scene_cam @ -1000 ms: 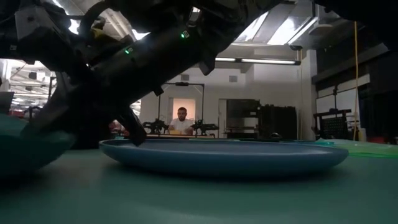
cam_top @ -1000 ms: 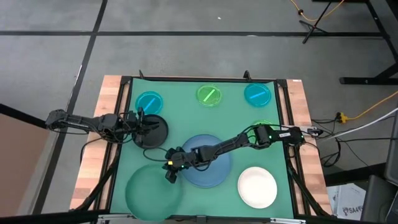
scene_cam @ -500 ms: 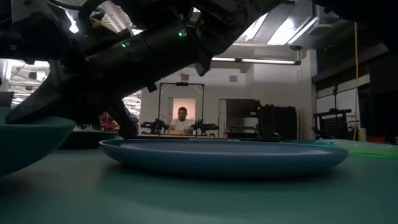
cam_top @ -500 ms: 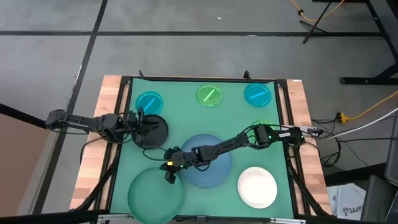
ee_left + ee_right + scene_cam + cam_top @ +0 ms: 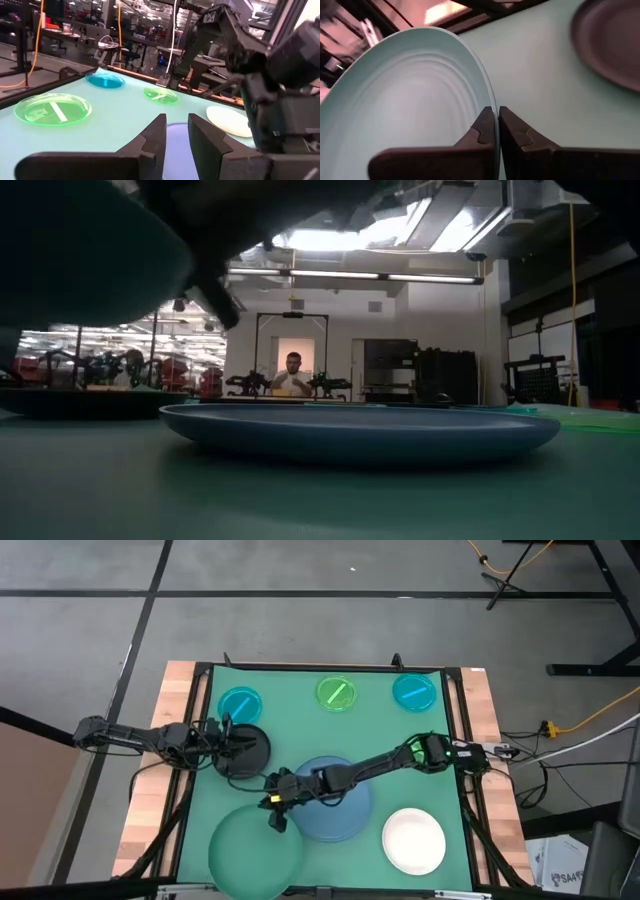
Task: Stack plastic plates
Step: Stack the dark green plate on the dark blue plate
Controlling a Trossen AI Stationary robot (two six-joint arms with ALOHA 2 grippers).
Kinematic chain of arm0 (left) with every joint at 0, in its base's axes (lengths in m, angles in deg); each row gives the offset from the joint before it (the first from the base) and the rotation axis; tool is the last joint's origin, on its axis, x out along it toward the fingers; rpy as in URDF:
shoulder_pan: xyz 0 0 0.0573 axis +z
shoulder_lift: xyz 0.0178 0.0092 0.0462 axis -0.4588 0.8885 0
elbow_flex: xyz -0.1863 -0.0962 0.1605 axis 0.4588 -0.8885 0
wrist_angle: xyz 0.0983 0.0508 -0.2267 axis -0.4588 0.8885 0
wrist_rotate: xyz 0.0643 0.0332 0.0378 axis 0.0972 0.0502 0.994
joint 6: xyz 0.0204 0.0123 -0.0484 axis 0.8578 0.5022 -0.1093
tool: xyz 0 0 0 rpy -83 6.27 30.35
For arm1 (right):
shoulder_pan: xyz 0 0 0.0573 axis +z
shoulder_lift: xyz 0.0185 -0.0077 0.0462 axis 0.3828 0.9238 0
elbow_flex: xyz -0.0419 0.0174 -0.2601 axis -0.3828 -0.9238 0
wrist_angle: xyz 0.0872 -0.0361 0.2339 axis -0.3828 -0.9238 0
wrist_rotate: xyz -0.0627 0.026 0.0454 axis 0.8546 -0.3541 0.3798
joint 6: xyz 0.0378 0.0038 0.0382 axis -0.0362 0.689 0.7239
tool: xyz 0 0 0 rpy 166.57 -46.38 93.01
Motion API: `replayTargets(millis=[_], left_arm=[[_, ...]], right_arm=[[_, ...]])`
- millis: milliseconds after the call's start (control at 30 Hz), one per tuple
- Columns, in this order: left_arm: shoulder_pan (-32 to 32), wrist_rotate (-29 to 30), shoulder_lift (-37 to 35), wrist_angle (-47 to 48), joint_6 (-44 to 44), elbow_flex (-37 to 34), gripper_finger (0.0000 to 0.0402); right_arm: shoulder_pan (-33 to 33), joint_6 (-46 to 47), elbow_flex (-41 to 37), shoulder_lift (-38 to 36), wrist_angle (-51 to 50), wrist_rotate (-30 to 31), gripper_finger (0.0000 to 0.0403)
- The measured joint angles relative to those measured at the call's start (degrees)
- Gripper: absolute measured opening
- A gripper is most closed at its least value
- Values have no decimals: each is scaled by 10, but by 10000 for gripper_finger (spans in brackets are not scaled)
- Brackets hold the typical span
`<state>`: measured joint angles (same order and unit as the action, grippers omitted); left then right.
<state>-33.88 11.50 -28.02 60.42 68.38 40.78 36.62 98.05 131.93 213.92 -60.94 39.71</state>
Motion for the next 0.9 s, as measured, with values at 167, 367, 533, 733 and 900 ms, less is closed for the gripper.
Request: replayTargets(millis=[167, 367, 533, 733, 900], left_arm=[[0, -5, 0, 0, 0, 0, 75], [0, -5, 0, 1, 1, 0, 75], [0, -5, 0, 3, 1, 0, 75], [0, -5, 0, 4, 1, 0, 75], [0, -5, 0, 7, 1, 0, 75]], right_arm=[[0, -27, 0, -29, -75, 33, 1], [1, -30, -46, -68, -94, 52, 1], [2, -26, -113, -123, -89, 86, 1], [1, -12, -223, -208, -73, 128, 1], [1, 1, -318, -283, -66, 159, 1]])
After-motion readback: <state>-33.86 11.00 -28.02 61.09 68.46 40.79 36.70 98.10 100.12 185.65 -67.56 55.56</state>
